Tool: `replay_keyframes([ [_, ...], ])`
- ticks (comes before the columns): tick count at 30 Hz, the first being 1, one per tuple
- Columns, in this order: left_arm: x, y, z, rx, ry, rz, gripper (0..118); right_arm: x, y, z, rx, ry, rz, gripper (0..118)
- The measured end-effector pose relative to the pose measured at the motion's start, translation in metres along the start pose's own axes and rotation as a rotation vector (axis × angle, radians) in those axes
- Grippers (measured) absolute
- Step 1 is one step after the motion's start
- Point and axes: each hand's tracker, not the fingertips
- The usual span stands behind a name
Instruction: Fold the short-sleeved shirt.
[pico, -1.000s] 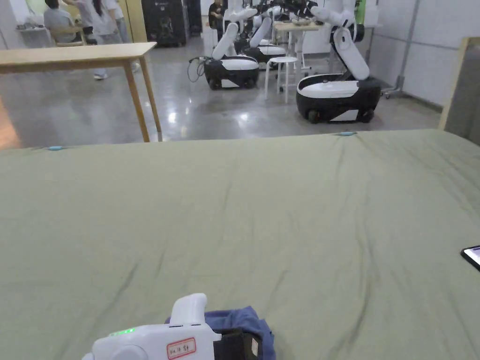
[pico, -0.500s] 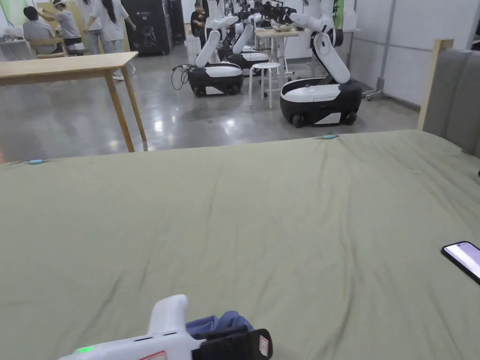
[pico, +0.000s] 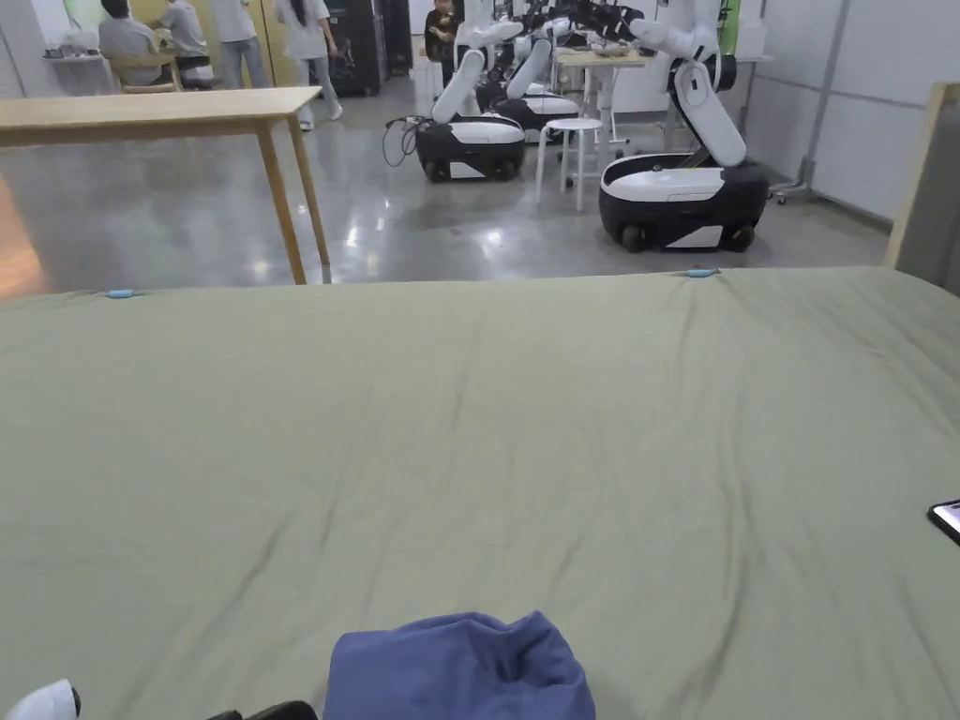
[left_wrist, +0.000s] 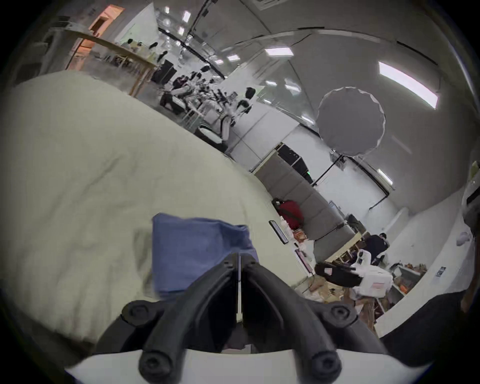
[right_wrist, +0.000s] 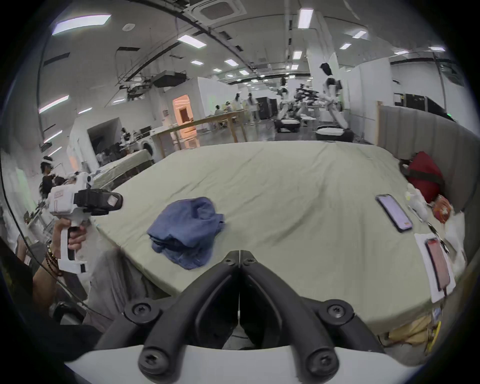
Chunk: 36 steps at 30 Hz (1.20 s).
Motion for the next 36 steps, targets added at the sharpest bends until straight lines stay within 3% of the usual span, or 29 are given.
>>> replay_keyframes([
  [4,-0.003,-0.006,0.009,0.033,0.005,0.039,0,-0.029,0.031,-0.048,0.041,0.175,0.012,0],
  [7,-0.002,-0.006,0.015,0.059,-0.013,0.052,0,-0.037,0.048,-0.093,0.057,0.266,-0.042,0],
  [10,-0.002,-0.008,0.021,0.062,-0.025,0.047,0,-0.038,0.048,-0.144,-0.030,0.343,-0.083,0],
  [16,-0.004,-0.010,0.022,0.050,-0.013,0.041,0,-0.035,0.023,-0.206,-0.175,0.384,-0.115,0],
  [20,-0.008,-0.009,0.019,0.037,0.009,0.027,0,-0.027,0.012,-0.220,-0.239,0.322,-0.119,0],
  [24,-0.013,-0.009,0.012,0.022,0.015,0.041,0,-0.021,0.008,-0.221,-0.233,0.344,-0.166,0],
  [29,-0.035,-0.005,-0.013,-0.034,0.023,0.027,0,-0.021,0.008,-0.222,-0.234,0.337,-0.161,0],
  [32,-0.055,0.004,-0.039,-0.091,-0.022,0.095,3,-0.022,0.008,-0.221,-0.233,0.337,-0.164,0],
  [33,-0.061,0.006,-0.046,-0.102,-0.035,0.129,10,-0.022,0.008,-0.221,-0.233,0.337,-0.165,0],
  [34,-0.066,0.009,-0.054,-0.118,-0.042,0.154,28,-0.022,0.007,-0.221,-0.233,0.335,-0.167,0],
  [35,-0.072,0.012,-0.061,-0.135,-0.027,0.162,74,-0.022,0.007,-0.220,-0.231,0.333,-0.170,0],
  [36,-0.081,0.013,-0.068,-0.148,-0.018,0.159,106,-0.023,0.006,-0.220,-0.229,0.331,-0.172,0],
])
